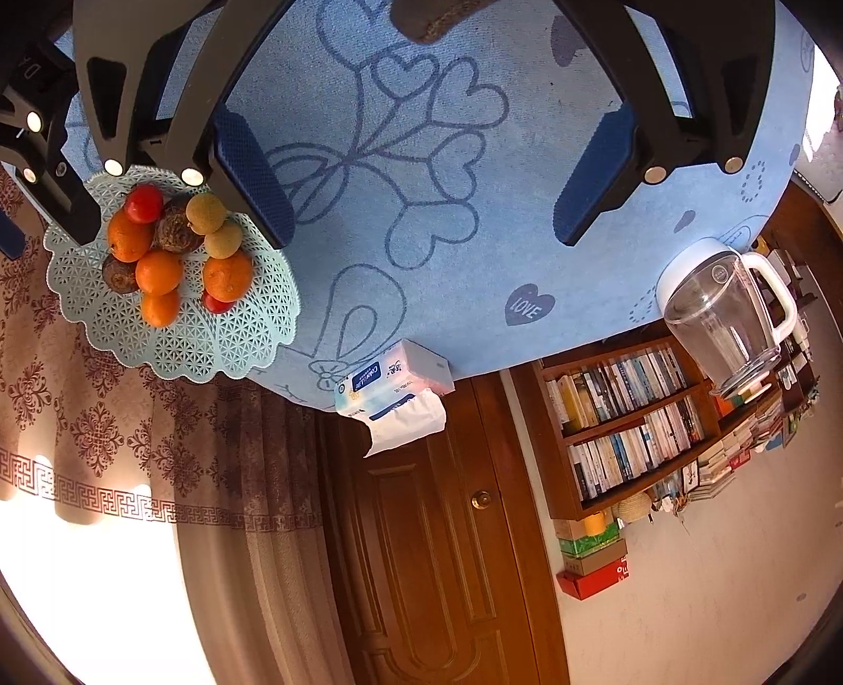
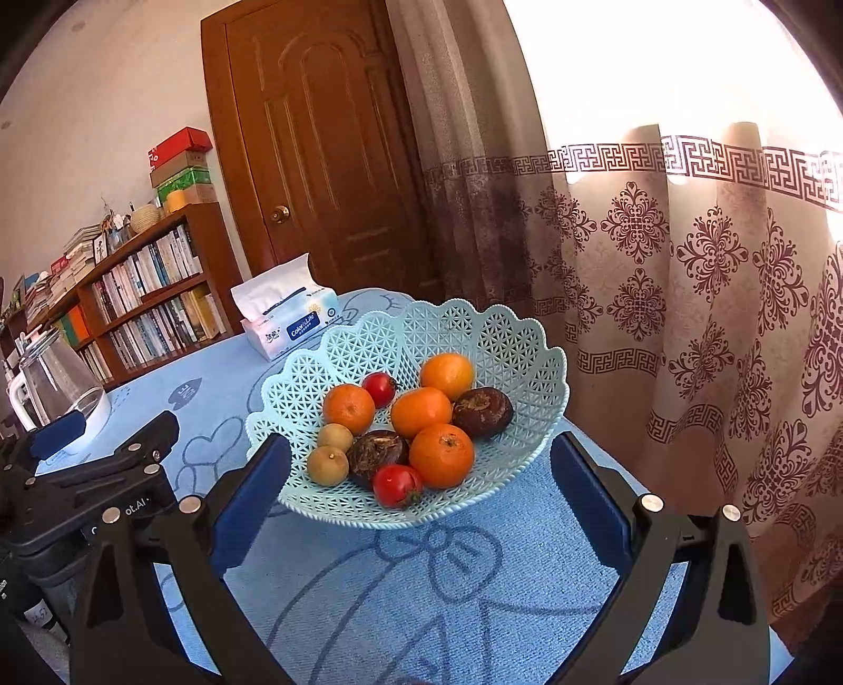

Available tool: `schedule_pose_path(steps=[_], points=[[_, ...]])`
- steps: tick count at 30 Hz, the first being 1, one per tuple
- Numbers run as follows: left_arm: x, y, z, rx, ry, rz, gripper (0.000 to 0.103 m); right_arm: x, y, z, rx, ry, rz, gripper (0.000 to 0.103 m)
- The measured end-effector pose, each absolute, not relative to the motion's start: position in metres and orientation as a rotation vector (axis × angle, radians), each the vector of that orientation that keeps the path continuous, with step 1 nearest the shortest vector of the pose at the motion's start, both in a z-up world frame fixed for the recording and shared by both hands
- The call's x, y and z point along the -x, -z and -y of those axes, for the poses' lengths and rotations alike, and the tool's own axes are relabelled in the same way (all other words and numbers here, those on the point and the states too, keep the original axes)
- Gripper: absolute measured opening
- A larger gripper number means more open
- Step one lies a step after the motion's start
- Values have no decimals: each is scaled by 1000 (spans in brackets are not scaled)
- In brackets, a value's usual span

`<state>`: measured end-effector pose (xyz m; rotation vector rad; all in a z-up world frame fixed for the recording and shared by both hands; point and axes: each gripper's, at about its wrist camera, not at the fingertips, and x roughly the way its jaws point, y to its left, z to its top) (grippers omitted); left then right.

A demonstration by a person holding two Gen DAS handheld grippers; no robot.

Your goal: Organize fruits

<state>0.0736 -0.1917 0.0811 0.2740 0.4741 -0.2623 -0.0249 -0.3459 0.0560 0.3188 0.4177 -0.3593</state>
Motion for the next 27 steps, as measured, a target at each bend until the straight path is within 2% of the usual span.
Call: schedule_pose_path(steps=[27], points=[[-70,-78,197,-309,252,-467,98,25,-55,346,-314,370,-422,100]])
